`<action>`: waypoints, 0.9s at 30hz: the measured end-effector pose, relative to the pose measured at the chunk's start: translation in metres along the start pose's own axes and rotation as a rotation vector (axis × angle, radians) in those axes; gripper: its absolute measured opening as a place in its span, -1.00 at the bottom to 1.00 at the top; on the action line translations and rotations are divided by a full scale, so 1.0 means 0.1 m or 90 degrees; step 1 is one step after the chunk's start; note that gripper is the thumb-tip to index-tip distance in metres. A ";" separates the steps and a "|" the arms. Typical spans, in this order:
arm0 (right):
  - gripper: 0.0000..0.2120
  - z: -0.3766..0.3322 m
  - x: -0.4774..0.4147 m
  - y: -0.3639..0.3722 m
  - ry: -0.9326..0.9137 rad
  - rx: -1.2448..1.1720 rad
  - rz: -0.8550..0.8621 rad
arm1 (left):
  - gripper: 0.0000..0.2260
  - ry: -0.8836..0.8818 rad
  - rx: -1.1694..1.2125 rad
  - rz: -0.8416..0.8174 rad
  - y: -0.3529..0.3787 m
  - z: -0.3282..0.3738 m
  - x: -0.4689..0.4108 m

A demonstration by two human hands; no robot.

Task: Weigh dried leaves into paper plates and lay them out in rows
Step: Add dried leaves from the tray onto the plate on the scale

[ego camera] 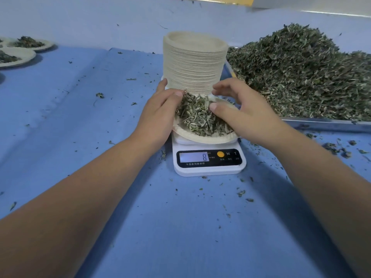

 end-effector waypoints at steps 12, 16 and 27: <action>-0.65 -0.08 0.05 0.18 -0.043 0.090 -0.023 | -0.73 -0.021 0.013 0.013 0.01 0.00 0.03; -0.65 -0.18 0.02 0.15 -0.058 0.119 0.011 | -0.73 -0.042 -0.007 -0.008 0.03 -0.05 0.01; -0.67 -0.41 -0.27 0.50 -0.152 0.357 -0.149 | -0.71 -0.078 0.026 0.019 -0.01 -0.07 0.01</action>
Point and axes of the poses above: each hand's wrist, its own x-axis away from the middle knuckle, its own y-axis out of the palm, z = x × y, the point moved 6 cm from there along -x, towards the middle knuckle, and after that the axes turned 9 degrees about -x, right-handed, at the moved point
